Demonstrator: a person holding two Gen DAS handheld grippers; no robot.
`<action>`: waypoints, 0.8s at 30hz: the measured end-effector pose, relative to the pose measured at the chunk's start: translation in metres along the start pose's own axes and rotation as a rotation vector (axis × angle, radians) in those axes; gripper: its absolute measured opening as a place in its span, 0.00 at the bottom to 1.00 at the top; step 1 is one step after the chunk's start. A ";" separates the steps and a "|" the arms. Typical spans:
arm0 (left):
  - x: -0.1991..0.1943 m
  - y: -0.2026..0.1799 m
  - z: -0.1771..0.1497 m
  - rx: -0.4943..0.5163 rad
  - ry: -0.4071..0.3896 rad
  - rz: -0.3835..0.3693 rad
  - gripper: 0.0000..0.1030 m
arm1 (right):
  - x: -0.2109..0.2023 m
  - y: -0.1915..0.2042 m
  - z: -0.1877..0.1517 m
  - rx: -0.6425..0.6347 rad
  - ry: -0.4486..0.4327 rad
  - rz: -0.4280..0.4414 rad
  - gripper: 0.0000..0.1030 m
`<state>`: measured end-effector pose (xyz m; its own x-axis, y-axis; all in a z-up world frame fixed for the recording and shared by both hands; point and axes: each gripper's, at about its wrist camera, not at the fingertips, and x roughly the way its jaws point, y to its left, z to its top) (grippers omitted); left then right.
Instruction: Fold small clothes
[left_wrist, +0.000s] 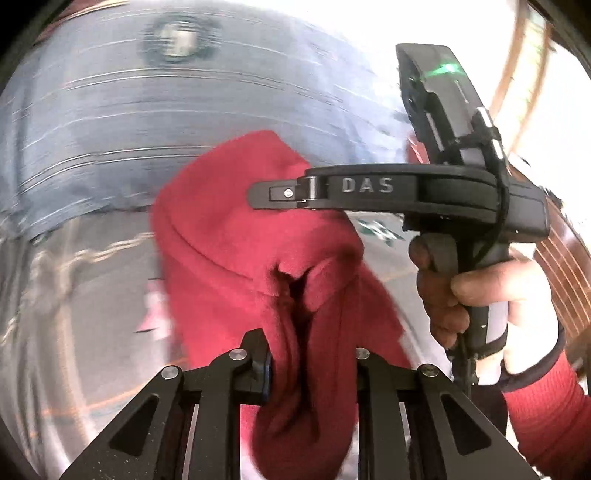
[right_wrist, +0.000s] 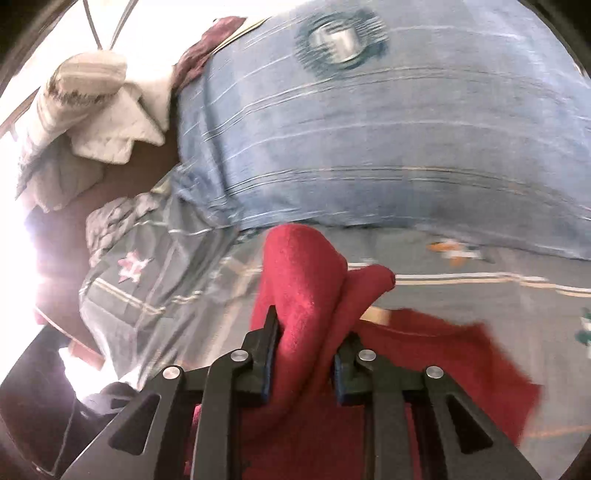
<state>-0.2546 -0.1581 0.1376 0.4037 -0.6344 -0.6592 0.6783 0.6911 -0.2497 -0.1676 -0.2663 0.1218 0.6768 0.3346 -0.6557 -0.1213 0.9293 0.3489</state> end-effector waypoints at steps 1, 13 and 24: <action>0.008 -0.007 0.000 0.011 0.013 -0.005 0.19 | -0.006 -0.012 -0.003 0.009 -0.002 -0.021 0.21; 0.056 -0.040 -0.010 0.066 0.181 -0.116 0.60 | -0.006 -0.129 -0.066 0.298 0.047 -0.159 0.33; -0.013 -0.001 -0.020 0.059 0.085 0.002 0.68 | -0.076 -0.072 -0.073 0.170 -0.067 -0.206 0.57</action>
<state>-0.2732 -0.1432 0.1322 0.3537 -0.5994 -0.7181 0.7131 0.6696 -0.2078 -0.2638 -0.3472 0.0976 0.7220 0.1253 -0.6805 0.1433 0.9351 0.3242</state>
